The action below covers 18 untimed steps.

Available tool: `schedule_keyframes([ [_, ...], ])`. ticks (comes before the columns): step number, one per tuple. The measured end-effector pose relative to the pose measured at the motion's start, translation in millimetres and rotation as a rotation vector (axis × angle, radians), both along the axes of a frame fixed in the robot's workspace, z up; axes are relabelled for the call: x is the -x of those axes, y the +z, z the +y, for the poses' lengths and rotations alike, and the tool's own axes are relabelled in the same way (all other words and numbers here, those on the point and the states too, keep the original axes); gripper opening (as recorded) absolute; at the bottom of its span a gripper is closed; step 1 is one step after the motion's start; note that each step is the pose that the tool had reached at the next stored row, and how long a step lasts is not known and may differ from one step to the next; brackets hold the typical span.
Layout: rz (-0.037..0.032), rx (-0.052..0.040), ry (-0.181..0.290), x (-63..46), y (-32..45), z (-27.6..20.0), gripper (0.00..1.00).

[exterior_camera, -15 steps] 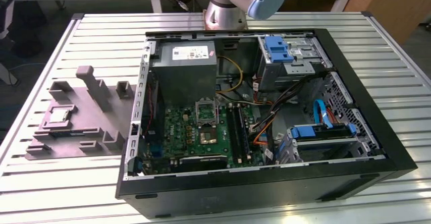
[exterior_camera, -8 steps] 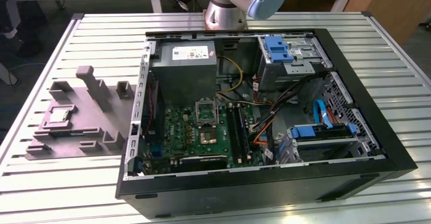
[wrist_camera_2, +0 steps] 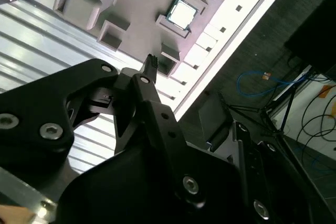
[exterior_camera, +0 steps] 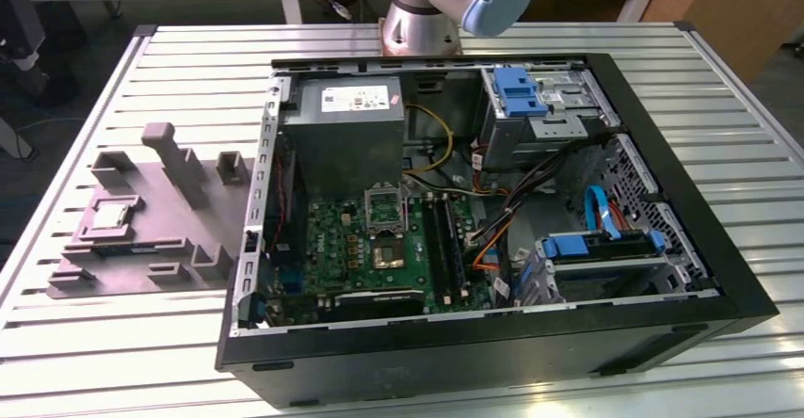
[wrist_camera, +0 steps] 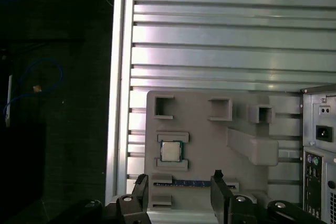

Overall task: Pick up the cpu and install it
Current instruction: 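Pick up the cpu and move it towards the insertion slot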

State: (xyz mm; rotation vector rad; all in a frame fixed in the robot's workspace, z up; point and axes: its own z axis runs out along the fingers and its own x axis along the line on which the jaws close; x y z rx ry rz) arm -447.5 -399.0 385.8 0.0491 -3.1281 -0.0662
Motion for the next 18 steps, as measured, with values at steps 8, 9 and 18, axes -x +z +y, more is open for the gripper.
schedule_keyframes([
  [8, -0.0001, 0.0000, 0.006, 0.1, -1.1, 0.0, 0.59],
  [9, 0.0000, 0.0000, 0.006, 0.1, -1.2, 0.0, 0.59],
  [18, 0.0000, 0.0000, 0.006, 0.2, -11.4, 0.0, 0.59],
])
